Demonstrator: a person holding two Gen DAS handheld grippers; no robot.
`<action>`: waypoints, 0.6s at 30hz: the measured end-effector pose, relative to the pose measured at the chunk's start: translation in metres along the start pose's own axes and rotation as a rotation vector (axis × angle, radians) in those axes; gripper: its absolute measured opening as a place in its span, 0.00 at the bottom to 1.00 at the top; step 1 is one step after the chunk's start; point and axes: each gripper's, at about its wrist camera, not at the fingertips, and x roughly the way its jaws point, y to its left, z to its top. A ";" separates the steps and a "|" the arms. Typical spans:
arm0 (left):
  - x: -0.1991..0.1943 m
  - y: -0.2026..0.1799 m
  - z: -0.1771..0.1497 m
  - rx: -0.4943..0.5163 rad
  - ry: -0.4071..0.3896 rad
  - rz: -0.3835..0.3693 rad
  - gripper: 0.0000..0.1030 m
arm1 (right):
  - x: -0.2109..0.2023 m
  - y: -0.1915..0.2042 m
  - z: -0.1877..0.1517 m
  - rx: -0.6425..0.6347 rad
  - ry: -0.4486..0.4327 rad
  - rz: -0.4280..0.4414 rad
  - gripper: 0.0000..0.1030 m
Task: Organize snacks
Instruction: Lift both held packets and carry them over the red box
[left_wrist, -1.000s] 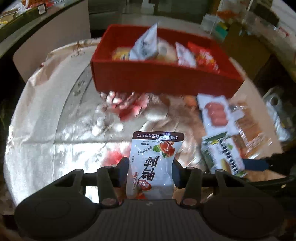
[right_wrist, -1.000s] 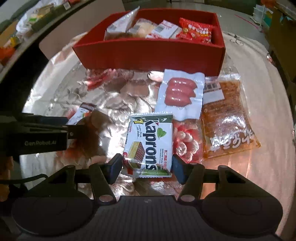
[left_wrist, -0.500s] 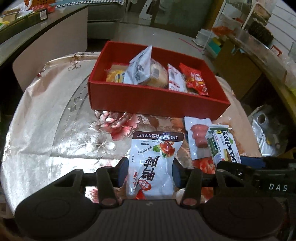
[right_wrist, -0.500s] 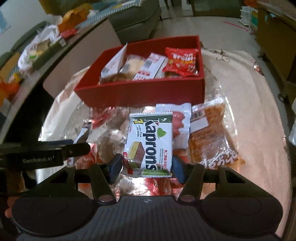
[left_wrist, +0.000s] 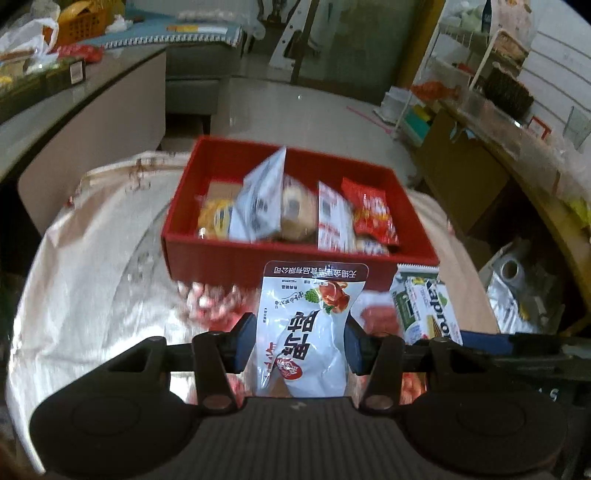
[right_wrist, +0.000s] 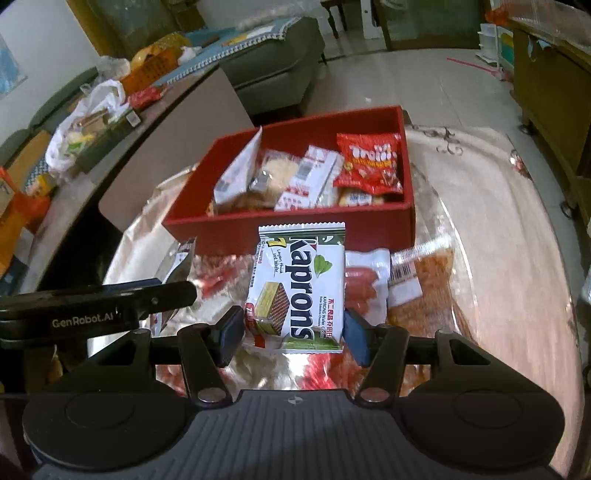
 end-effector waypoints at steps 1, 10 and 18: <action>0.000 0.000 0.004 0.001 -0.009 0.001 0.41 | 0.000 0.001 0.003 -0.001 -0.004 0.001 0.63; 0.007 0.004 0.036 -0.014 -0.057 0.015 0.41 | 0.006 0.006 0.034 -0.002 -0.045 0.016 0.63; 0.024 0.006 0.062 -0.023 -0.072 0.031 0.41 | 0.019 0.008 0.061 -0.007 -0.066 0.021 0.63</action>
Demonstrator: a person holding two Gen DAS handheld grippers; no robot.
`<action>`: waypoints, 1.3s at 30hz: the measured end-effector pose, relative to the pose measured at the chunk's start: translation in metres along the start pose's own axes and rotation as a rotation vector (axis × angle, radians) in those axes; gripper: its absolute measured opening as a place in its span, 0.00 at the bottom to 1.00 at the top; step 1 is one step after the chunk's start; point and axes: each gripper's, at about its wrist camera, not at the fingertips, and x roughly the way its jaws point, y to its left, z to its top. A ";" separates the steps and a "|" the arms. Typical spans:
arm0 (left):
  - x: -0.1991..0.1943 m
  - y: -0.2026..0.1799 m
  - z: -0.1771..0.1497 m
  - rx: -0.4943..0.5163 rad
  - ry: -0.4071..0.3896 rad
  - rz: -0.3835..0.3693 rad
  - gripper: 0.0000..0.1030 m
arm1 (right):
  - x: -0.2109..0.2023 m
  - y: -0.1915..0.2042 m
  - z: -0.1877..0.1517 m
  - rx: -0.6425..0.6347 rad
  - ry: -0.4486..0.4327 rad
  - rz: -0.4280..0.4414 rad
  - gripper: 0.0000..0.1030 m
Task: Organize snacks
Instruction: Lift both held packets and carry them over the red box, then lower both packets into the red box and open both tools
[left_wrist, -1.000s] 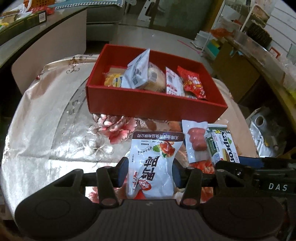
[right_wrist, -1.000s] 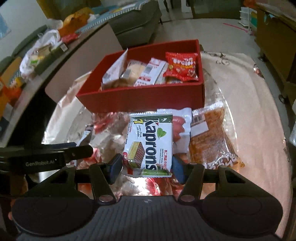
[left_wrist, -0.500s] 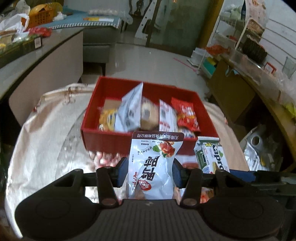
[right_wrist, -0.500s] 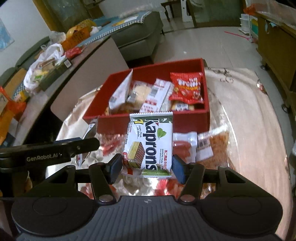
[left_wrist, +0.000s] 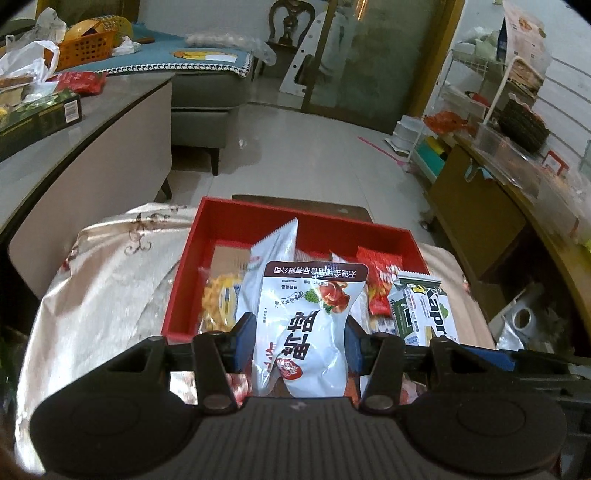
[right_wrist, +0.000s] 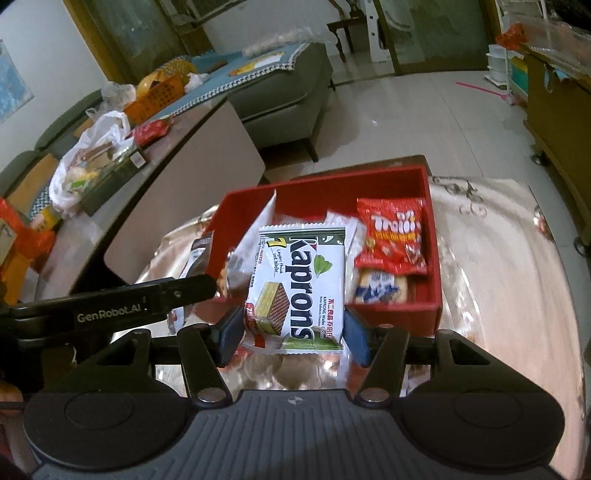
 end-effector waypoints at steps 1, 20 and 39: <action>0.002 0.000 0.001 0.000 -0.001 0.003 0.41 | 0.003 0.000 0.004 0.000 0.000 -0.001 0.63; 0.055 0.005 0.032 0.030 0.005 0.087 0.42 | 0.046 -0.012 0.041 0.005 0.016 -0.022 0.63; 0.083 0.010 0.035 0.037 0.032 0.144 0.43 | 0.076 -0.019 0.041 -0.007 0.087 -0.062 0.64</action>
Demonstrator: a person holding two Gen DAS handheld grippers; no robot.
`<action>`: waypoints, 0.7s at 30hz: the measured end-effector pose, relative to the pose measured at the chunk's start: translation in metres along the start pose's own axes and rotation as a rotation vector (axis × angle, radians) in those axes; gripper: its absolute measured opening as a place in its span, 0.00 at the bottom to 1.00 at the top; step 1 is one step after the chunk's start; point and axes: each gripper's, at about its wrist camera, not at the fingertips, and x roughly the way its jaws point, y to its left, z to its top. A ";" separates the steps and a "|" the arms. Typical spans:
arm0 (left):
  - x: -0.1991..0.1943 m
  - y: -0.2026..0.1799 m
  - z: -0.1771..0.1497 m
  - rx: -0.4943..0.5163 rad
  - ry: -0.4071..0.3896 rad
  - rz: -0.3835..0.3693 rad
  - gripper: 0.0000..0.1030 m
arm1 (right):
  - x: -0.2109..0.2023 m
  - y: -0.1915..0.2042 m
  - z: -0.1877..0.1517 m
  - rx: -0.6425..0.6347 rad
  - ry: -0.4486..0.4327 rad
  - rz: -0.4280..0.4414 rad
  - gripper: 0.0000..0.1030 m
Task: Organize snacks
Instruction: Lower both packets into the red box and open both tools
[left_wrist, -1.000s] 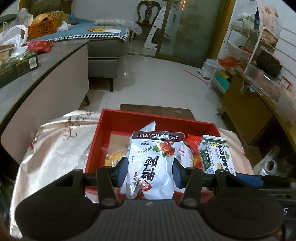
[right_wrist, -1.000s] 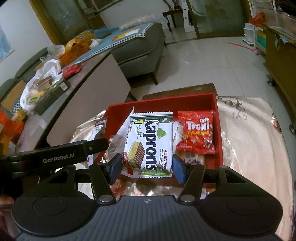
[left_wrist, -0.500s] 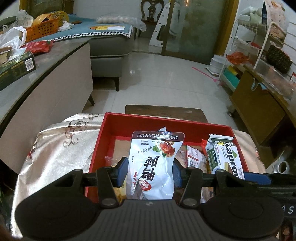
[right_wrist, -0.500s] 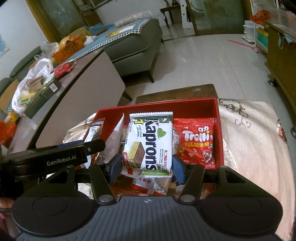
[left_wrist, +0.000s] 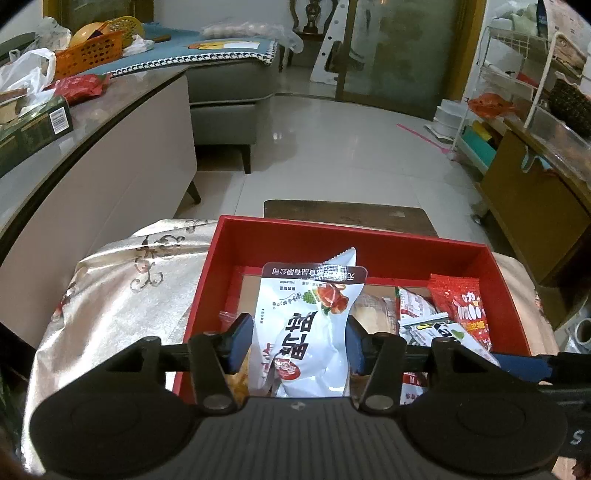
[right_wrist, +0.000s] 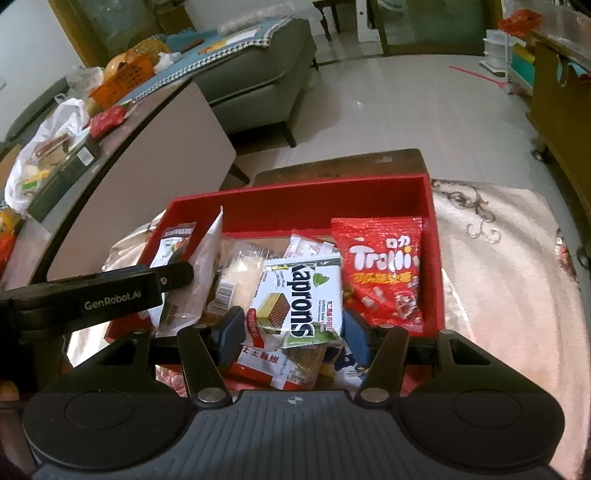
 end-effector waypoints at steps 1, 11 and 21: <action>0.000 0.000 0.000 0.001 0.000 0.001 0.44 | 0.001 0.000 0.000 -0.004 0.002 -0.002 0.64; -0.003 0.000 0.002 0.009 -0.011 0.017 0.58 | -0.001 -0.001 0.000 -0.002 0.005 -0.006 0.67; -0.021 -0.002 0.004 0.020 -0.057 0.011 0.59 | -0.017 -0.007 -0.002 0.013 -0.015 0.001 0.74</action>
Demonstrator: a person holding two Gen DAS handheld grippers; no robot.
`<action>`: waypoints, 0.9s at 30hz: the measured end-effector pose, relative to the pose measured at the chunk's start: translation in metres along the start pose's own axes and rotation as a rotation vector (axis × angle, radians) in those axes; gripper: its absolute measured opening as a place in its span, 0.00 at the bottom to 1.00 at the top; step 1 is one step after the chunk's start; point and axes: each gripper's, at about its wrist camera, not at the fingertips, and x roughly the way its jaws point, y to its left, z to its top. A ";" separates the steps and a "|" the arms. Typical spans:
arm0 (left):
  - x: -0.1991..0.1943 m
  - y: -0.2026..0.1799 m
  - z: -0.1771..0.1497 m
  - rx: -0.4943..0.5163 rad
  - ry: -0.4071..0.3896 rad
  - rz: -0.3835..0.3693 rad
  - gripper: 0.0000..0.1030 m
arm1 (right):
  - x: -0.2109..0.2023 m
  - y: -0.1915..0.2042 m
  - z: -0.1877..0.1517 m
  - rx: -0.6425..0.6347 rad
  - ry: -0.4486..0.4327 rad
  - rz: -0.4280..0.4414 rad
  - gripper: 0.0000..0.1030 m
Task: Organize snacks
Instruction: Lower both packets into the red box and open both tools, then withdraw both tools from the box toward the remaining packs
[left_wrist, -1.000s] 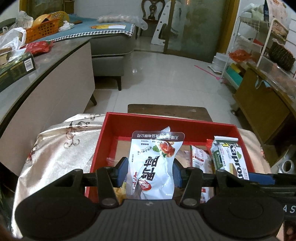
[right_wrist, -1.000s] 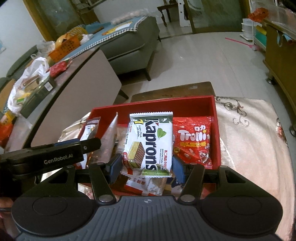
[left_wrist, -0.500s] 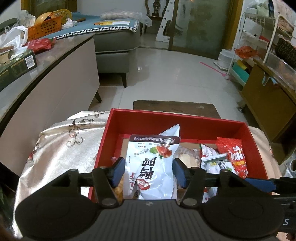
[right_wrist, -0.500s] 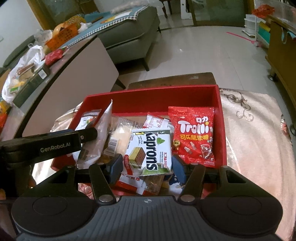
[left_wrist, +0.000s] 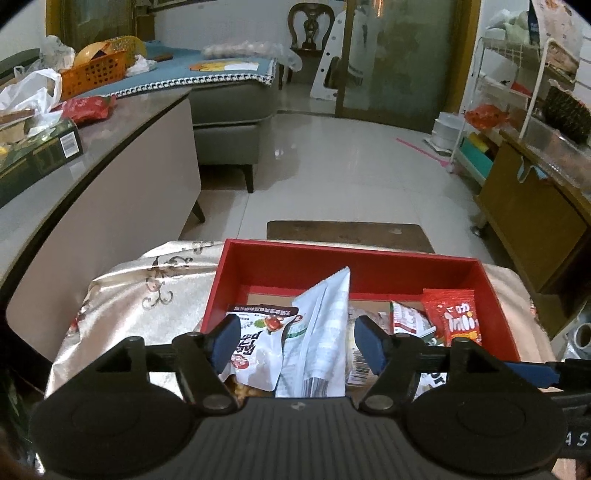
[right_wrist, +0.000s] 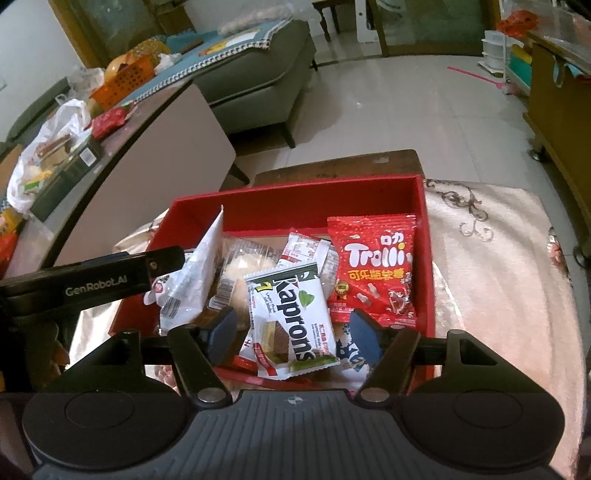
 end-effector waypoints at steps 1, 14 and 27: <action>-0.002 0.000 -0.001 0.001 -0.002 -0.003 0.59 | -0.002 -0.001 0.000 0.003 -0.004 0.002 0.74; -0.041 -0.021 -0.017 0.063 -0.033 -0.081 0.59 | -0.032 -0.015 -0.018 0.030 -0.022 -0.017 0.80; -0.056 -0.065 -0.066 0.172 0.084 -0.238 0.59 | -0.062 -0.057 -0.061 0.105 0.020 -0.117 0.83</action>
